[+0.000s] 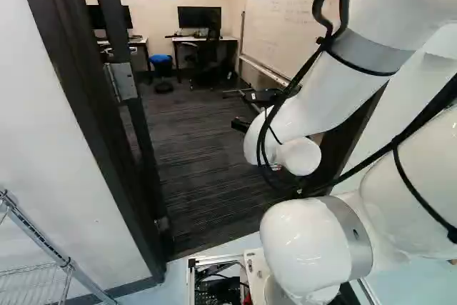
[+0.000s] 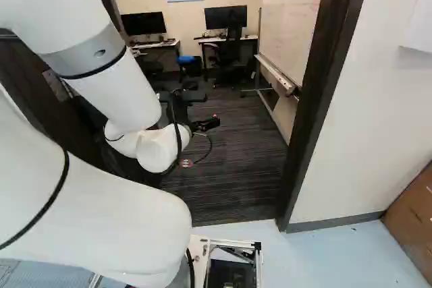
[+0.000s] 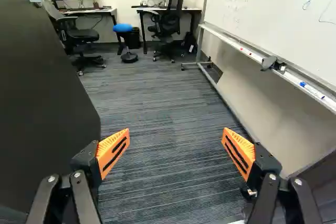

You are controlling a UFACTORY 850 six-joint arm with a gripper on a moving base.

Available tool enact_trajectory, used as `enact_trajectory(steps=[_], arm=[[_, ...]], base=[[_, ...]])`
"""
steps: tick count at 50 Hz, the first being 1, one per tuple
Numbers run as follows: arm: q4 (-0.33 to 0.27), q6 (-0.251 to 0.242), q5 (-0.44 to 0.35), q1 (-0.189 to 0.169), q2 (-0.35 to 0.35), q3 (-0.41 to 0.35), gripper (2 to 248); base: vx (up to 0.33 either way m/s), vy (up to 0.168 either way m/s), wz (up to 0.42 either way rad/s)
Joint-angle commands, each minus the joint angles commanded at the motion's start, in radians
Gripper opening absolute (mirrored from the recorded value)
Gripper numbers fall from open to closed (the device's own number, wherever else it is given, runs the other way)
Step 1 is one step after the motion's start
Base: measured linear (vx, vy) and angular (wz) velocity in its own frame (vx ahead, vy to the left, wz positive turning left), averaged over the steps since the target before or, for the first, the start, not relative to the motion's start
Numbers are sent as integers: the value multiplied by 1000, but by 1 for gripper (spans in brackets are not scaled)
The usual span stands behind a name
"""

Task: Open the door and move inside

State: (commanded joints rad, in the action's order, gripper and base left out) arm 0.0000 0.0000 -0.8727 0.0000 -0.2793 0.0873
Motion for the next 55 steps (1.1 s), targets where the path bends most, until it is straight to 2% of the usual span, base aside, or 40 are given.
enact_trajectory(steps=[22, 55], arm=[[0, 0, 0, 0, 0, 0, 247], [0, 0, 0, 0, 0, 0, 247]], base=[[43, 1, 0], [148, 4, -8]])
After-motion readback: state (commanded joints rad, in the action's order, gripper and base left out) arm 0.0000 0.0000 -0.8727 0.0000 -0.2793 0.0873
